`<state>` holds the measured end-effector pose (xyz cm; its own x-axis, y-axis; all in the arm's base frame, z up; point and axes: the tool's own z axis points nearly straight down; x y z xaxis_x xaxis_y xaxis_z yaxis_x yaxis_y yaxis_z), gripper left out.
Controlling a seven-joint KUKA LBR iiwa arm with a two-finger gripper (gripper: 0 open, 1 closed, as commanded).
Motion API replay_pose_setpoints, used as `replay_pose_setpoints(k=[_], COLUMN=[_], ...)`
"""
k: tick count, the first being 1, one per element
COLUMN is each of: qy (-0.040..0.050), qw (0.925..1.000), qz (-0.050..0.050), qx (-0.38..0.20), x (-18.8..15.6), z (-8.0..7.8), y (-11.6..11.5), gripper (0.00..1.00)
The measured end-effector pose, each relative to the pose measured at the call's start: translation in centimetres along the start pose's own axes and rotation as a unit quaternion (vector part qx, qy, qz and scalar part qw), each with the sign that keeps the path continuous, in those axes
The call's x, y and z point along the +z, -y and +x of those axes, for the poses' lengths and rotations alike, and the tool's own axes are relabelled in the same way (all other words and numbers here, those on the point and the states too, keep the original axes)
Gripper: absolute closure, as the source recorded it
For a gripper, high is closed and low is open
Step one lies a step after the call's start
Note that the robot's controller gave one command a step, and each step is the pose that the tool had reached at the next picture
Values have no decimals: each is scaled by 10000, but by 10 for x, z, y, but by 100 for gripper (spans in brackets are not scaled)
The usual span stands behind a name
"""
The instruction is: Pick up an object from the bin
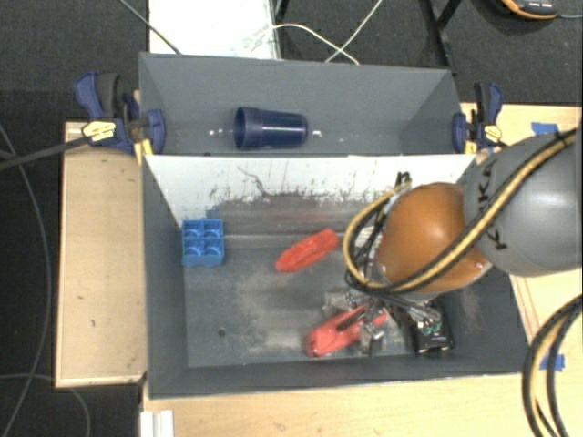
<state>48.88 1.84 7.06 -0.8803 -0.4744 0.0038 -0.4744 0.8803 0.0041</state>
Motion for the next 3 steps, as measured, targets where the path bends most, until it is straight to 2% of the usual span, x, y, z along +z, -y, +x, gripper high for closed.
replay_pose_setpoints(k=[2, 3], qy=[20, 2], qw=[10000, 10000], qz=[3, -8], qx=[14, 26], x=[-12, -24], z=[0, 1], y=[0, -1], gripper=[100, 100])
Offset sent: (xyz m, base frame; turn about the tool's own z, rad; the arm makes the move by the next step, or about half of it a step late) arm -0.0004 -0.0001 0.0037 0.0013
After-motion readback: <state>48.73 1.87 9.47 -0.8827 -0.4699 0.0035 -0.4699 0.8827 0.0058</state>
